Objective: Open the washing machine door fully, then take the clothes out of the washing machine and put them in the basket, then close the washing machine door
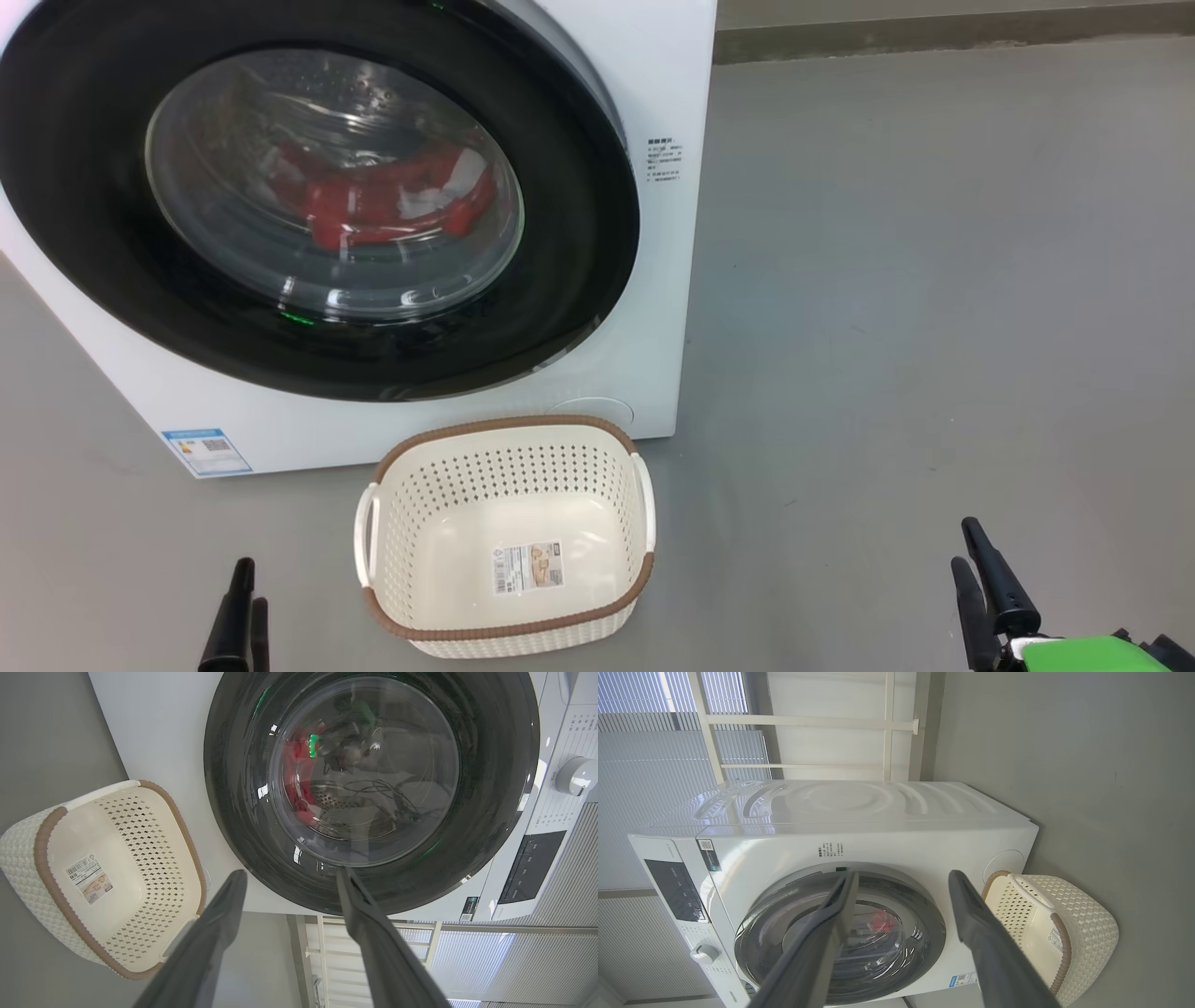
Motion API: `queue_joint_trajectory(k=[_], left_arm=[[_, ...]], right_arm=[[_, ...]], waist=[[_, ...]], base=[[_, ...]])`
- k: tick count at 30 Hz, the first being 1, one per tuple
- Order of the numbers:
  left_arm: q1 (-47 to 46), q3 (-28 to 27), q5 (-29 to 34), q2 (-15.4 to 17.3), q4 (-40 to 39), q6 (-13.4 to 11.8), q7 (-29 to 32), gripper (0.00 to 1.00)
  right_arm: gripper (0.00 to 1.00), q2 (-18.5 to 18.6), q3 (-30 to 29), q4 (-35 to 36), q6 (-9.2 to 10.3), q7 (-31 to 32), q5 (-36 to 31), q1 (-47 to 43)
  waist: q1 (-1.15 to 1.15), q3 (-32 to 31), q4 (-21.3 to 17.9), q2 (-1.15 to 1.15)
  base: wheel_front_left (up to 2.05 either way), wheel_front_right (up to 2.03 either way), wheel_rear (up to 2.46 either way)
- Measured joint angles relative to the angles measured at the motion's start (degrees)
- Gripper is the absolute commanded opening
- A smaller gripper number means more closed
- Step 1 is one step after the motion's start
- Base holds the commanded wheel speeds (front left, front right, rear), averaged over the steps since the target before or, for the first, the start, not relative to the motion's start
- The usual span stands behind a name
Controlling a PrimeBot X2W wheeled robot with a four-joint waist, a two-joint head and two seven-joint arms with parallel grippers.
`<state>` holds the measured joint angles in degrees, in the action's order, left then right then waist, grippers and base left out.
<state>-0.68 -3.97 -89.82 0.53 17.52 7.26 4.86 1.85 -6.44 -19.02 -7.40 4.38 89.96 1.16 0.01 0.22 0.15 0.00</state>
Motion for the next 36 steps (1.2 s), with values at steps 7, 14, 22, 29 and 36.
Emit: queue_joint_trajectory(k=[7,14,22,29,36], left_arm=[[0.16,0.19,5.81,0.35,-1.19,0.00,-1.21,1.00],[0.25,0.62,12.38,0.37,-2.40,0.00,-2.47,1.00],[0.76,1.13,19.63,0.43,-3.41,-0.01,-3.76,1.00],[1.49,1.67,24.94,0.43,-4.39,-0.01,-4.97,1.00],[1.60,1.91,30.54,0.45,-5.33,-0.01,-6.11,1.00]], right_arm=[[1.00,0.40,0.94,0.35,0.00,-1.04,-4.11,0.00],[1.00,0.74,2.10,0.56,0.00,-2.21,-9.22,0.00],[1.00,1.19,3.13,0.78,0.00,-3.57,-16.05,0.00],[1.00,1.53,4.09,0.89,0.00,-4.60,-21.04,0.00],[1.00,1.96,5.39,1.15,0.00,-5.67,-26.44,0.00]], waist=[[0.00,0.08,0.06,0.00],[0.00,0.10,0.10,0.00],[0.00,0.07,0.20,0.00],[-0.01,0.04,0.34,0.00],[-0.01,0.03,0.45,0.00]], base=[[0.00,0.00,0.00],[0.00,0.00,0.00],[0.00,0.00,0.00],[0.00,0.00,0.00],[0.00,0.00,0.00]])
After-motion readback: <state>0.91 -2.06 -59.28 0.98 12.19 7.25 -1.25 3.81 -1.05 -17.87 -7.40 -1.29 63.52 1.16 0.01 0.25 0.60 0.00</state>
